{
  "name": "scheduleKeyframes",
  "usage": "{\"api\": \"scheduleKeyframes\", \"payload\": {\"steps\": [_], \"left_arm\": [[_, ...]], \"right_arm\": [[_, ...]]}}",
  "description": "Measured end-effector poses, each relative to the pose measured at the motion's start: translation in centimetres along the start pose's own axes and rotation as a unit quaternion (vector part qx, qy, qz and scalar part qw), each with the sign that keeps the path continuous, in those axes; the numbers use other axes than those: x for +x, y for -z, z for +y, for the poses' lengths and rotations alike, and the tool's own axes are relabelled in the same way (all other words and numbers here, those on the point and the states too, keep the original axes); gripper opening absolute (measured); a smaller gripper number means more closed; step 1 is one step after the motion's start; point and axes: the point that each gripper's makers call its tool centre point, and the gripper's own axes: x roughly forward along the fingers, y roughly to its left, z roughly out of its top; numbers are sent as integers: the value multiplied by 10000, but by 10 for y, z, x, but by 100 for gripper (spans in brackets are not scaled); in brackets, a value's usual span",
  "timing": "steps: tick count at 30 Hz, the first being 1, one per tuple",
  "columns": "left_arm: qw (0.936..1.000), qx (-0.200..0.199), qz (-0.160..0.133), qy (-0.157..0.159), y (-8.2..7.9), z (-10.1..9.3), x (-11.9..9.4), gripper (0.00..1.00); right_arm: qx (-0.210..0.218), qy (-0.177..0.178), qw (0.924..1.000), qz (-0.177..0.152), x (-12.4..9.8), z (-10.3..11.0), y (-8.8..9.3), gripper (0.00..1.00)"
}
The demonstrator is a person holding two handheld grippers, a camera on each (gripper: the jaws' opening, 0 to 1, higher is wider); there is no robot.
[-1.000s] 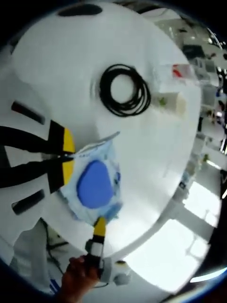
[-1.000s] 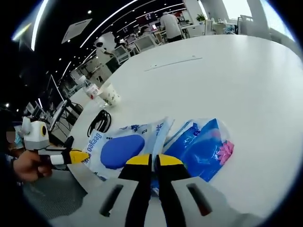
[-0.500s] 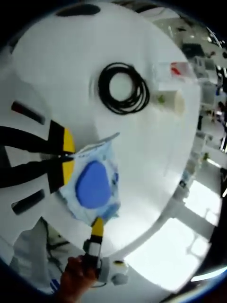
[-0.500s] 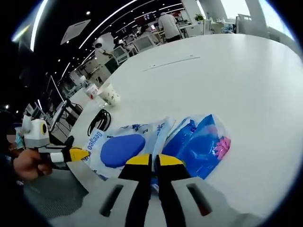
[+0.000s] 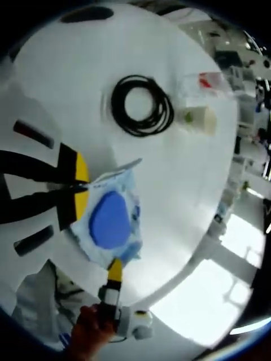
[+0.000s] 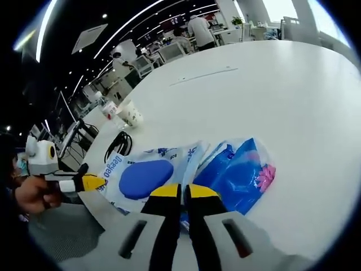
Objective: Arrange the tabletop items into an orderly group along one side of the table until the central work area is clear of visible clutter.
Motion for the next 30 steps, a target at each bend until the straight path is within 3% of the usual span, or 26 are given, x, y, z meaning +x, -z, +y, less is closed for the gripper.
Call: {"api": "scheduleKeyframes", "payload": {"steps": [6,30], "left_arm": [[9999,23,-110,-18,-12,2,1,1],[9983,314,-487,-35,-81,3,17,1]], "right_arm": [[-63,-5,10000,44,2,2,-2,3],[-10,46,9999,-162,17,-3,-49,3]]}}
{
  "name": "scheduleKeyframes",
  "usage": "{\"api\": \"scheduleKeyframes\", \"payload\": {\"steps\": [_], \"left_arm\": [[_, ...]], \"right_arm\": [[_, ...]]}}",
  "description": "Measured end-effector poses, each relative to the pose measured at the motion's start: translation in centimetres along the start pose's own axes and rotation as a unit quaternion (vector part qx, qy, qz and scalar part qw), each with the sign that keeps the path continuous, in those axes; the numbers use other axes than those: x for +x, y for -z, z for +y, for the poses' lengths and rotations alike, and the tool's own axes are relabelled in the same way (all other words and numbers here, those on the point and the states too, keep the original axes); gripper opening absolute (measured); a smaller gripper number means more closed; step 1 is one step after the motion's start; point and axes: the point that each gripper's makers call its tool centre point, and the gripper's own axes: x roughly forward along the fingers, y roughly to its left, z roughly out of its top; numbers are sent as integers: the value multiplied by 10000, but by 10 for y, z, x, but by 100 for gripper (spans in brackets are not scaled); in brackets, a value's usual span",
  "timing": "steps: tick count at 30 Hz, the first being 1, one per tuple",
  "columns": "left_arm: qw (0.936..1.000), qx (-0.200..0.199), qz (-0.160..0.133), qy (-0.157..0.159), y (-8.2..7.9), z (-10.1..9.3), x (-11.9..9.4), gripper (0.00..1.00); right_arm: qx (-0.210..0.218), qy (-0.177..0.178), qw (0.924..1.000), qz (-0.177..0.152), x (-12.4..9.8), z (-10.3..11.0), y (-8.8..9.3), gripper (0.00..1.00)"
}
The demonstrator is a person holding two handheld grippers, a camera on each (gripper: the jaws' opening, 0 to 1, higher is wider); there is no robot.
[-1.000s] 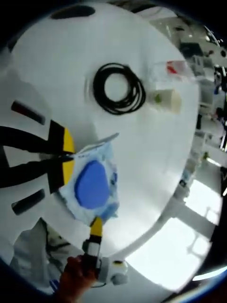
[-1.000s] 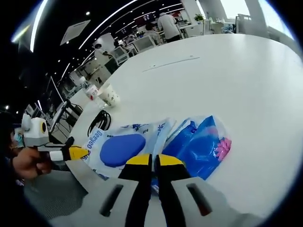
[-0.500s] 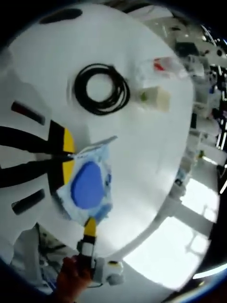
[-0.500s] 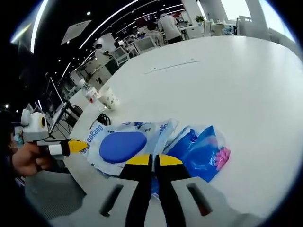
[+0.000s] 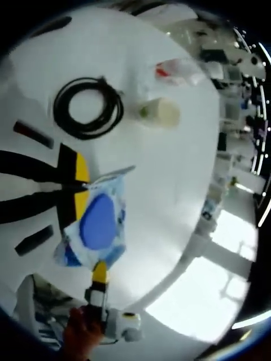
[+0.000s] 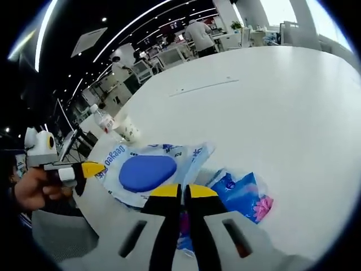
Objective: Arrange the tabletop items into an orderly group along one side of the table until the central work area is clear of visible clutter.
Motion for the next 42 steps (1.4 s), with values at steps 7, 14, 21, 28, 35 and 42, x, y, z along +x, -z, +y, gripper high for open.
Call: {"api": "scheduleKeyframes", "payload": {"steps": [7,14,21,28,35,42], "left_arm": [[9999,107,-3,-51,-19,10,16,0],[9999,108,-32,-112,-36,24,29,0],[9995,200,-22,-227,-44,35,40,0],[9996,66,-5,-291,-48,45,52,0],[9991,-115,30,-419,-49,56,69,0],[9986,-429,-46,-308,-48,63,81,1]], "right_arm": [[53,0,10000,-45,16,-1,-22,3],[162,-14,9999,-52,35,-1,-36,3],[237,-24,9997,5,54,-2,-43,3],[349,-8,9994,-17,67,-7,-50,2],[246,-2,9994,-226,82,-8,-63,3],[571,15,9980,-280,92,-19,-60,3]]}}
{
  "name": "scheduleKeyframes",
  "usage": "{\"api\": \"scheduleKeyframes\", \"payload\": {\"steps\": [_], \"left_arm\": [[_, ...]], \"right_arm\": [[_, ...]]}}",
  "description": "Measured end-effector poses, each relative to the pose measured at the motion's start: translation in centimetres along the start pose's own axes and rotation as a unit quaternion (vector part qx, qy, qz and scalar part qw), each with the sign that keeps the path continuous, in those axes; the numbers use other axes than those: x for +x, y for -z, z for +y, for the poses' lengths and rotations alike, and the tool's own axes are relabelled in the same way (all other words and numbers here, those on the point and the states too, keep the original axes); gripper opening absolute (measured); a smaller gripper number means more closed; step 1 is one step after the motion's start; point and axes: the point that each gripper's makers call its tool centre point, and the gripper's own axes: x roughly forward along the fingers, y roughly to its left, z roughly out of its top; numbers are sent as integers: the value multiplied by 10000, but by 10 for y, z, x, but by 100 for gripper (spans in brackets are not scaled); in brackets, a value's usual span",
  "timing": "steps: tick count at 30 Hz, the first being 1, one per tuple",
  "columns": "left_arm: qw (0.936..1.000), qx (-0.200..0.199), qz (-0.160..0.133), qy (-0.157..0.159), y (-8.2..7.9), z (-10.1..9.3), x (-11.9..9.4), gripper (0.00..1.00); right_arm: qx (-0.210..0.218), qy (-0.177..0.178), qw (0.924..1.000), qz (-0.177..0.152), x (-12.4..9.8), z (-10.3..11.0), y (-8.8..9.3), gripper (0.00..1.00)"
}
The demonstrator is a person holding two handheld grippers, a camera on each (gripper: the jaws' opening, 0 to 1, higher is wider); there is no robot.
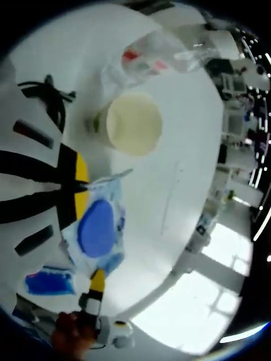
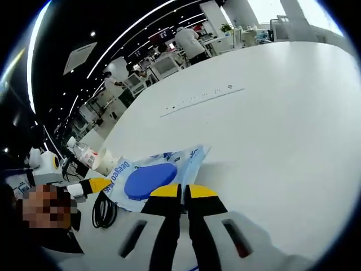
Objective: Arrange the tabletop items into an orderly group along one side of the table until the central work area is clear of visible clutter.
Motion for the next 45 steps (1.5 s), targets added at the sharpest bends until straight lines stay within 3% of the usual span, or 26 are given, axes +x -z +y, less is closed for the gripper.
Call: {"api": "scheduleKeyframes", "payload": {"steps": [3,8,11,21,26,38,45], "left_arm": [[10000,31,36,-69,2,1,3,1],[9998,-100,-7,-149,0,10,6,1],[9998,-123,-28,-168,1,11,8,1],[9990,-365,53,-241,8,21,15,1],[9990,-368,32,-244,8,20,17,1],[9984,-500,60,-270,9,27,22,1],[9978,-579,40,-305,9,28,25,1]], "right_arm": [[-160,14,9999,51,4,3,2,3],[97,-70,9999,-90,7,7,0,3],[-20,-41,9999,-114,10,8,1,3],[42,-11,9998,178,21,1,13,3],[-52,23,10000,20,25,0,6,3],[-88,25,9997,232,32,-3,18,3],[-97,54,9997,217,36,-6,14,3]]}}
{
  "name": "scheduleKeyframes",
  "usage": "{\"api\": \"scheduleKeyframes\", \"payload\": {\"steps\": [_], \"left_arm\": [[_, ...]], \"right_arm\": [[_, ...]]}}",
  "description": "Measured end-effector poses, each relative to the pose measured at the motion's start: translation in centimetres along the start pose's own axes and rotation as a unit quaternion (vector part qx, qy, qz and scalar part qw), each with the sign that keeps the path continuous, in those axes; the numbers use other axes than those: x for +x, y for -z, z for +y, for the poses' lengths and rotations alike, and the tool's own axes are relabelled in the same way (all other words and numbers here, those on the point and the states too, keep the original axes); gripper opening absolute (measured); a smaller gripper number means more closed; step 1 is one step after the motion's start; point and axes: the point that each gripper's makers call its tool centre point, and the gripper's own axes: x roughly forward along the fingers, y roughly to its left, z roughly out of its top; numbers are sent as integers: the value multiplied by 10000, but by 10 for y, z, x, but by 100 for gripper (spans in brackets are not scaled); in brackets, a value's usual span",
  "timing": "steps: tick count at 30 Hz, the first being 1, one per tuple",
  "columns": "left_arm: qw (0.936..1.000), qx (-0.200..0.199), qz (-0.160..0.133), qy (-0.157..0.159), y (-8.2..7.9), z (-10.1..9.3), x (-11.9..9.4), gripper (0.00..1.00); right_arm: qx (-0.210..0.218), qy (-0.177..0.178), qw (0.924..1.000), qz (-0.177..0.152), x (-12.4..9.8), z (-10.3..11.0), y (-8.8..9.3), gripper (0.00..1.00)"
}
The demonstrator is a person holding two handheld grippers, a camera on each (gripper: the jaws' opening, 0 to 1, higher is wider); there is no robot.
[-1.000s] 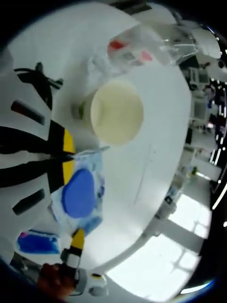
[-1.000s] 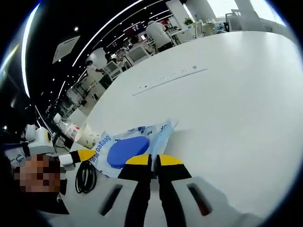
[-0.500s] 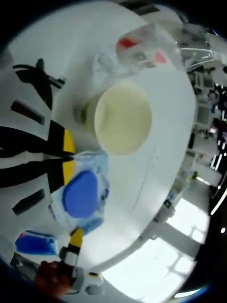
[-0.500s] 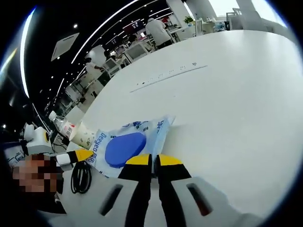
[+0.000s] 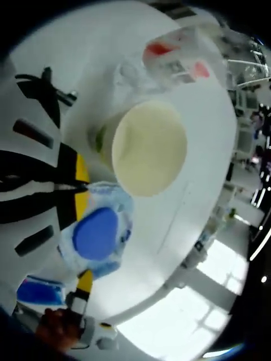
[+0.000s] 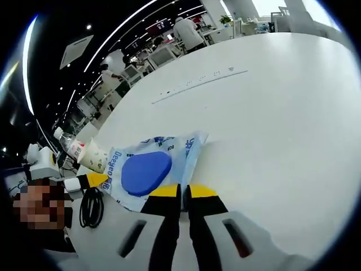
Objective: Arrange the tabletop items into an orderly group along one side of the table until the central work area is clear of visible clutter.
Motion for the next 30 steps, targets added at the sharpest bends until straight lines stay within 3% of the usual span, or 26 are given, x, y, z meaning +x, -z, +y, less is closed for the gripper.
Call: {"api": "scheduleKeyframes", "payload": {"steps": [20,27,30], "left_arm": [[9999,-112,-9,41,2,3,3,2],[9999,-107,-120,-11,-2,6,-1,13],[9998,-142,-102,-9,0,7,-5,17]], "right_arm": [[-51,11,10000,76,4,-5,2,5],[222,4,9997,43,0,-5,4,11],[102,8,9999,-27,-4,-2,3,15]]}}
